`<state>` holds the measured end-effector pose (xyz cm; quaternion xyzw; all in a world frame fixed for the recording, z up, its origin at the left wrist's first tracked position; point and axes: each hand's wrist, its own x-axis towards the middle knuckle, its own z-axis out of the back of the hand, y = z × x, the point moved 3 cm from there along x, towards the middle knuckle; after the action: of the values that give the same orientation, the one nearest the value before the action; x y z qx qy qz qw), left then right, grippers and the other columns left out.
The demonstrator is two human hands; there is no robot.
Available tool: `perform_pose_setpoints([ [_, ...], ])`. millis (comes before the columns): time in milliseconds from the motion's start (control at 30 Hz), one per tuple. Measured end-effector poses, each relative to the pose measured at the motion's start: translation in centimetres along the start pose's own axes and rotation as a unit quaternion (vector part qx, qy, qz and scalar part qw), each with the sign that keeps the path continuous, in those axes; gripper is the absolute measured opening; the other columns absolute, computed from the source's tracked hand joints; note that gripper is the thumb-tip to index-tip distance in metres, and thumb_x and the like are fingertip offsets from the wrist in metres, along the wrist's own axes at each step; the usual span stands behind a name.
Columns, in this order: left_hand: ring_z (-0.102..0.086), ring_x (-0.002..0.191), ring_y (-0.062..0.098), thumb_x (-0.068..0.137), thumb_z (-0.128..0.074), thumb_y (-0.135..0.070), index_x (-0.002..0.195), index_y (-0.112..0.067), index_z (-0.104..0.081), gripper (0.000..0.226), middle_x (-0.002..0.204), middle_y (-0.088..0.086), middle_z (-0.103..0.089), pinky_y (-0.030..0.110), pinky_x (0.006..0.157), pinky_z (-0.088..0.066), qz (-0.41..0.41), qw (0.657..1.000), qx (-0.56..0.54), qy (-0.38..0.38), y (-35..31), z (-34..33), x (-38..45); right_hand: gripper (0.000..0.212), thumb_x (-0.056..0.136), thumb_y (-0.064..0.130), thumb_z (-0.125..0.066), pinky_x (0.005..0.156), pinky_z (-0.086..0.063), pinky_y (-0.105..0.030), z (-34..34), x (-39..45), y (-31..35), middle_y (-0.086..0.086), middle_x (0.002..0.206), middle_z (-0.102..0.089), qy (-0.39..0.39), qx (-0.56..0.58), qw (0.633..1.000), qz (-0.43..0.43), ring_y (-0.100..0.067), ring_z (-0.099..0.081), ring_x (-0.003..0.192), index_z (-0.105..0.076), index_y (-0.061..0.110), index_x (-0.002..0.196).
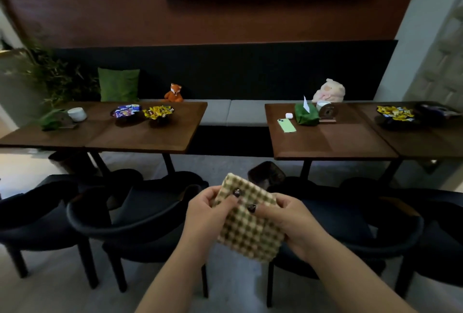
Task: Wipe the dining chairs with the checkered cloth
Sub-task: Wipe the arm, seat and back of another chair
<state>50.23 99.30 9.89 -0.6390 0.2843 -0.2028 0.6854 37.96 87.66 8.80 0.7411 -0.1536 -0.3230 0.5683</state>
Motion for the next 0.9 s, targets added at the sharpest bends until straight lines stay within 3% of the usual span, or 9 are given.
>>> perform_pose_setpoints([
  [167, -0.07, 0.077, 0.004, 0.093, -0.061, -0.03, 0.097, -0.022, -0.068, 0.011, 0.087, -0.009, -0.074, 0.015, 0.057, -0.05, -0.001, 1.0, -0.007, 0.008, 0.8, 4.0, 0.5, 0.033, 0.076, 0.013, -0.072, 0.065, -0.056, -0.032, -3.5, -0.1, -0.2, -0.011, 0.099, -0.073, -0.039, 0.164, 0.986, -0.011, -0.024, -0.071, 0.087, -0.068, 0.009, 0.108],
  [267, -0.068, 0.077, 0.001, 0.095, -0.058, -0.033, 0.098, -0.024, -0.066, 0.013, 0.087, -0.013, -0.073, 0.013, 0.057, -0.049, -0.011, 1.0, 0.006, -0.009, 1.5, 6.2, 0.7, 0.033, 0.078, 0.017, -0.068, 0.069, -0.056, -0.035, -6.9, 0.2, -1.6, -0.014, 0.104, -0.072, -0.005, 0.256, 0.965, -0.065, -0.027, -0.071, 0.09, -0.066, 0.007, 0.109],
  [433, -0.067, 0.079, 0.007, 0.095, -0.057, -0.032, 0.09, -0.025, -0.066, 0.012, 0.084, -0.008, -0.072, 0.024, 0.067, -0.054, -0.015, 0.997, 0.069, -0.04, 3.1, 9.9, 2.1, 0.042, 0.072, 0.004, -0.07, 0.061, -0.057, -0.037, -11.8, 1.4, -5.1, -0.019, 0.102, -0.071, 0.003, 0.237, 0.961, -0.14, -0.034, -0.07, 0.09, -0.064, 0.001, 0.112],
  [567, -0.067, 0.072, 0.0, 0.095, -0.059, -0.027, 0.092, -0.02, -0.067, 0.011, 0.08, -0.011, -0.074, 0.012, 0.056, -0.047, 0.004, 0.998, 0.056, -0.033, 4.4, 11.5, 4.0, 0.034, 0.076, 0.001, -0.07, 0.06, -0.057, -0.034, -12.1, 4.3, -5.5, -0.018, 0.098, -0.072, -0.03, 0.218, 0.965, -0.144, -0.032, -0.072, 0.085, -0.065, 0.001, 0.109],
  [700, -0.068, 0.068, 0.0, 0.095, -0.059, -0.026, 0.093, -0.015, -0.068, 0.013, 0.078, -0.009, -0.074, 0.012, 0.054, -0.048, 0.025, 0.998, 0.038, -0.035, 5.0, 12.0, 7.5, 0.031, 0.074, 0.002, -0.07, 0.052, -0.056, -0.033, -11.1, 8.4, -5.3, -0.019, 0.096, -0.072, -0.054, 0.213, 0.965, -0.145, -0.031, -0.072, 0.08, -0.067, 0.0, 0.105],
  [900, -0.062, 0.053, 0.005, 0.098, -0.054, -0.019, 0.096, -0.016, -0.066, 0.012, 0.072, -0.003, -0.073, 0.015, 0.049, -0.047, 0.054, 0.996, 0.041, -0.051, 5.2, 12.9, 15.8, 0.014, 0.083, 0.006, -0.066, 0.055, -0.055, -0.031, -8.2, 17.2, -4.6, -0.008, 0.086, -0.075, -0.18, 0.163, 0.967, -0.075, -0.026, -0.073, 0.075, -0.07, 0.009, 0.096],
])
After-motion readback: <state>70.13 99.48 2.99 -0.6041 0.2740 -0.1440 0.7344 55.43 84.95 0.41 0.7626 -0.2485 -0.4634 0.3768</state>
